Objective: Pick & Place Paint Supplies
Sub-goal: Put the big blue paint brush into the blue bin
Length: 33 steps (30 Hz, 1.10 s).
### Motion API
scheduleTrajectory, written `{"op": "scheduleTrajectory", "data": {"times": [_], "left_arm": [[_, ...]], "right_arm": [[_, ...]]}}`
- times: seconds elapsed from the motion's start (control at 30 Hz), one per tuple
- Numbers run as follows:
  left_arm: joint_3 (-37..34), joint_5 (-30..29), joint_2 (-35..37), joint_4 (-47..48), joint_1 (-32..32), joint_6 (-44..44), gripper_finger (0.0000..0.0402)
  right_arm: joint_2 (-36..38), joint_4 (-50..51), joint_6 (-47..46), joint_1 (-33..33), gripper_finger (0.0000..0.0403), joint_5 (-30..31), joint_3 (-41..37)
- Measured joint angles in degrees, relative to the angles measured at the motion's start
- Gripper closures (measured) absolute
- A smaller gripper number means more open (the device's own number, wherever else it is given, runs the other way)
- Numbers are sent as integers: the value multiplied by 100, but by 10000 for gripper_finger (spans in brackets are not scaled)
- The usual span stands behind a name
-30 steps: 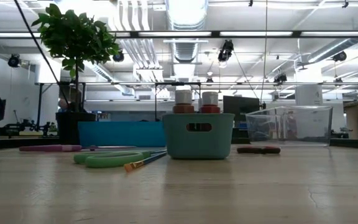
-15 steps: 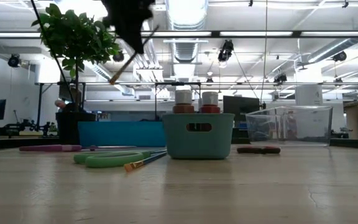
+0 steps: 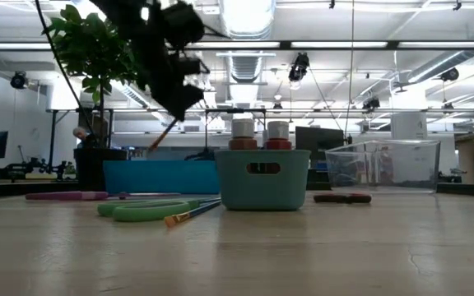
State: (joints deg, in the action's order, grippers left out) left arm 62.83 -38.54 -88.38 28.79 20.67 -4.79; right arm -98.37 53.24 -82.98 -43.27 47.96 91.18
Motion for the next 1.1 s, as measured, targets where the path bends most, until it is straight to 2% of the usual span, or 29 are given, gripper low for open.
{"op": "scheduleTrajectory", "data": {"times": [0.3,0.8,1.1], "left_arm": [[-817,46,0,-633,423,688,369],[-879,129,0,-695,494,802,367],[-879,216,7,-684,494,1026,298]], "right_arm": [[0,47,-70,17,126,5,0],[0,58,-199,42,126,23,0],[0,51,-195,39,126,48,0]]}}
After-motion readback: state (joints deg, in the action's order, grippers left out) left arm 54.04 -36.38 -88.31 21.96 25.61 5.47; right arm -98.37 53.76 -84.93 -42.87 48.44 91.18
